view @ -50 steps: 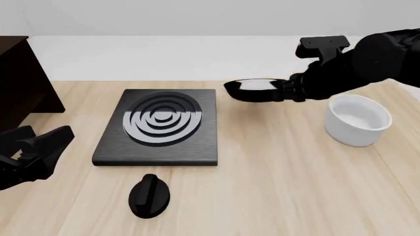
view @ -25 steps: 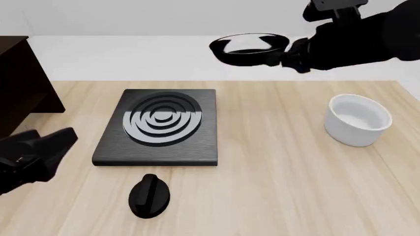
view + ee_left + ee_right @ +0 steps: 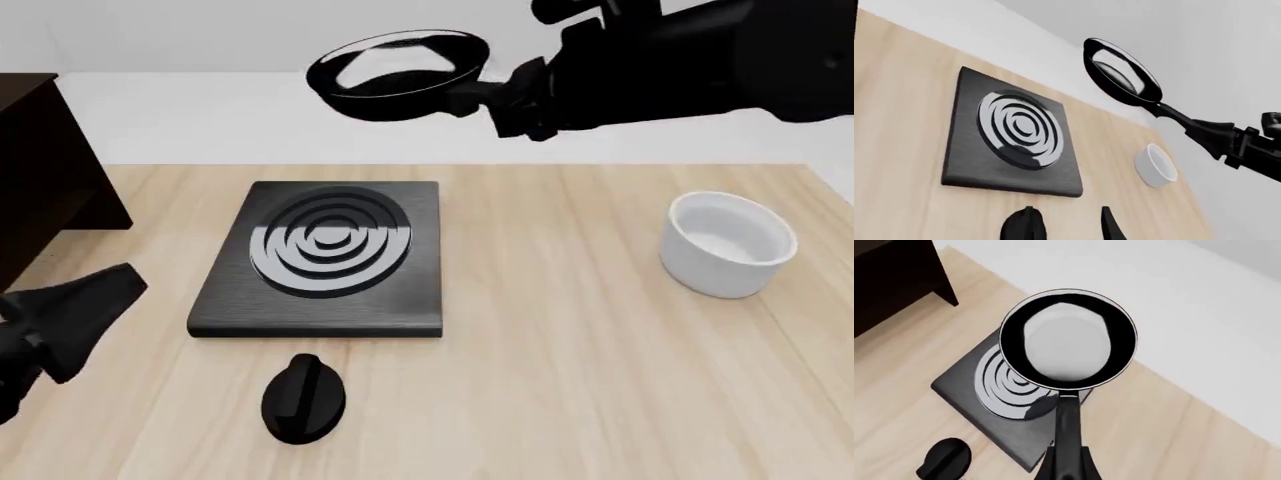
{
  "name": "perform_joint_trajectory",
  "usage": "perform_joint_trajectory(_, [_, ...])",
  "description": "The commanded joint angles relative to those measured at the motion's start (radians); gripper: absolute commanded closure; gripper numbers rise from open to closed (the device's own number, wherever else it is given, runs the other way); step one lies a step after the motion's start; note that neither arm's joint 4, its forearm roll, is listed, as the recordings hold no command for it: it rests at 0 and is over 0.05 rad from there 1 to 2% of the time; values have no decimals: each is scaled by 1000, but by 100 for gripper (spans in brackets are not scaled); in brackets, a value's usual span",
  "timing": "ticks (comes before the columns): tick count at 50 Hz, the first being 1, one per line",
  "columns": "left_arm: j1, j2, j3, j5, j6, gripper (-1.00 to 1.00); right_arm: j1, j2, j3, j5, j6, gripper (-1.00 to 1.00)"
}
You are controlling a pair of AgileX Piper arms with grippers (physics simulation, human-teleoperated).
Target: Put the frying pan on the cabinet shelf.
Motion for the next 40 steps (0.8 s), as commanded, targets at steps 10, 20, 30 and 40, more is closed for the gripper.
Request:
perform_joint_trajectory(10, [-54, -84, 17, 14, -210, -100, 197, 16, -53, -32, -9, 100])
perform_joint_trajectory(20, [-65, -95, 10, 26, -228, -100, 243, 65, -60, -66, -23, 100])
perform_joint_trajectory(30, [-74, -135, 74, 8, -372, -100, 297, 90, -63, -109, -42, 100])
perform_joint_trajectory(40, [-79, -159, 56, 35, -405, -100, 352, 126, -59, -146, -60, 100])
